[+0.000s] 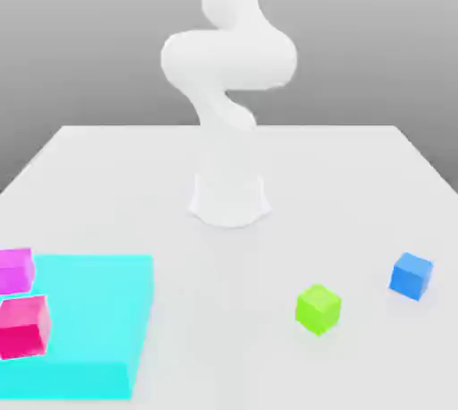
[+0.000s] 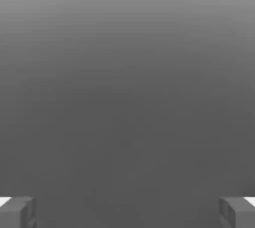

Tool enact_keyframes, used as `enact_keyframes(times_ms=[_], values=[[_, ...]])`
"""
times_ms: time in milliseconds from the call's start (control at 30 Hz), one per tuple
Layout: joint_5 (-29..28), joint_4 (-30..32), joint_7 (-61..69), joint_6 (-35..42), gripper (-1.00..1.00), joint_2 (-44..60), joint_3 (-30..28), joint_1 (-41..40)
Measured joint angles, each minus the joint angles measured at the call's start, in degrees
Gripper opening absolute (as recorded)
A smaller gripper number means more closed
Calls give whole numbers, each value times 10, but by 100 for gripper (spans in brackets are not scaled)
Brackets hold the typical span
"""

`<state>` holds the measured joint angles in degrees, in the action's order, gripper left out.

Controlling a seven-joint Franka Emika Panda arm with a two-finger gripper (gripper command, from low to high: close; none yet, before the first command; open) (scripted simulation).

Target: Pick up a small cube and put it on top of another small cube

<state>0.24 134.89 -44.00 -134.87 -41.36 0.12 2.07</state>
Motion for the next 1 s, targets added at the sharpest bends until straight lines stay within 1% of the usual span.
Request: enact_keyframes(times_ms=[433,533,633,733,867,900,1000], values=[[19,183,117,-191,0,279,33,105],[15,225,138,-235,0,343,46,124],[0,266,150,-278,0,406,58,141],[-26,269,139,-326,0,468,49,151],[-48,256,123,-394,0,551,19,176],[-53,252,119,-407,-100,569,14,180],[-53,252,118,-407,-100,569,14,180]])
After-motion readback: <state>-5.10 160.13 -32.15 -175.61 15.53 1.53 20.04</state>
